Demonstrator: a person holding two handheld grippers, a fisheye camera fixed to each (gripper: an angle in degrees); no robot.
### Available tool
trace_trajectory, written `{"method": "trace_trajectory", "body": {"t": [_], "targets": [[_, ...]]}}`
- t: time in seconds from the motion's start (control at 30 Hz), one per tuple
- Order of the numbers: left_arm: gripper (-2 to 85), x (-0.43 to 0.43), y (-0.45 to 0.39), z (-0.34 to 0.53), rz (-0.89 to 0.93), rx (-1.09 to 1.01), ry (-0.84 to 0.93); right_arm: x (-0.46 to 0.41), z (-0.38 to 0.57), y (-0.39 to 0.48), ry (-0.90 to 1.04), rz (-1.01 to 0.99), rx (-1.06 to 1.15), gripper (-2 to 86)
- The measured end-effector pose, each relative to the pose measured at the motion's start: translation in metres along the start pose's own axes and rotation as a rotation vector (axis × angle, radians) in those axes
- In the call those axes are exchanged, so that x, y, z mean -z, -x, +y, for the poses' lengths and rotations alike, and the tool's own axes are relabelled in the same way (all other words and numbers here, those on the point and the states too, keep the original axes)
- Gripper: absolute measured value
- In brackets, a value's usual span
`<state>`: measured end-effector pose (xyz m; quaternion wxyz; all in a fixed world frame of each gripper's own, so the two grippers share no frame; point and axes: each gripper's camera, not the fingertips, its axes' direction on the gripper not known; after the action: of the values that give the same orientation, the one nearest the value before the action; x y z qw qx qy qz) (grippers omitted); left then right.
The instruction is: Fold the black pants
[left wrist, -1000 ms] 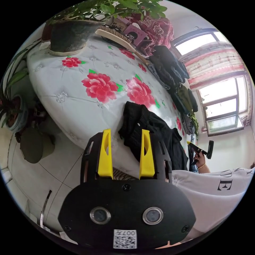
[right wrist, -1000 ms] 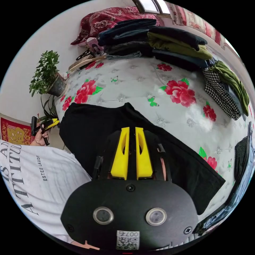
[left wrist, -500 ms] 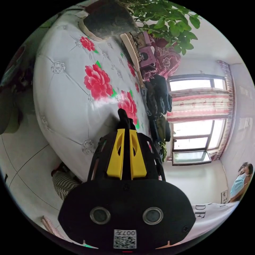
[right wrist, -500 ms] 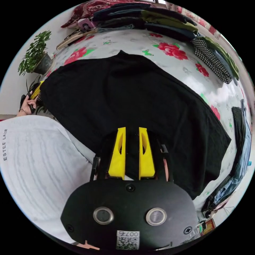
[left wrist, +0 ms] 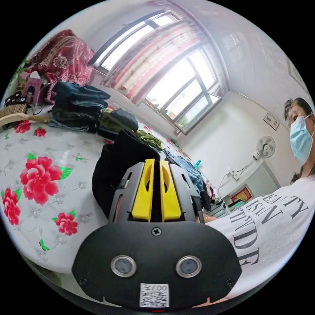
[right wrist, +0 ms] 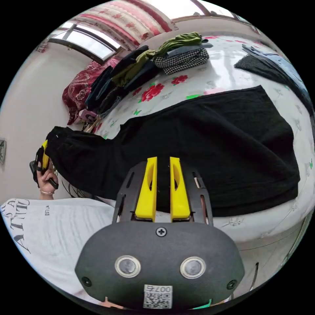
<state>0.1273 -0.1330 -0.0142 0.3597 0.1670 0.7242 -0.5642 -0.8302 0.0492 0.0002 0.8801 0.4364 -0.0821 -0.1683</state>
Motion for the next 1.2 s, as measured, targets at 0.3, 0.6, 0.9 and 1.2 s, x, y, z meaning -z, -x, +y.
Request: {"method": "trace_trajectory", "body": {"t": [0.3, 0.6, 0.9, 1.2], "targets": [[6.0, -0.313, -0.148, 0.043, 0.282, -0.331, 0.651, 0.108, 0.077, -0.129, -0.192, 0.171, -0.386, 5.9], [4.3, -0.336, -0.155, 0.081, 0.009, -0.361, 0.822, 0.162, 0.080, -0.209, -0.332, 0.185, -0.573, 3.6], [0.3, -0.278, -0.104, 0.083, -0.249, -0.008, 0.706, 0.181, 0.074, -0.233, -0.306, 0.151, -0.526, 0.4], [3.1, -0.263, -0.081, 0.092, -0.296, 0.160, 0.630, 0.202, 0.134, -0.257, -0.382, 0.021, -0.678, 6.5]]}}
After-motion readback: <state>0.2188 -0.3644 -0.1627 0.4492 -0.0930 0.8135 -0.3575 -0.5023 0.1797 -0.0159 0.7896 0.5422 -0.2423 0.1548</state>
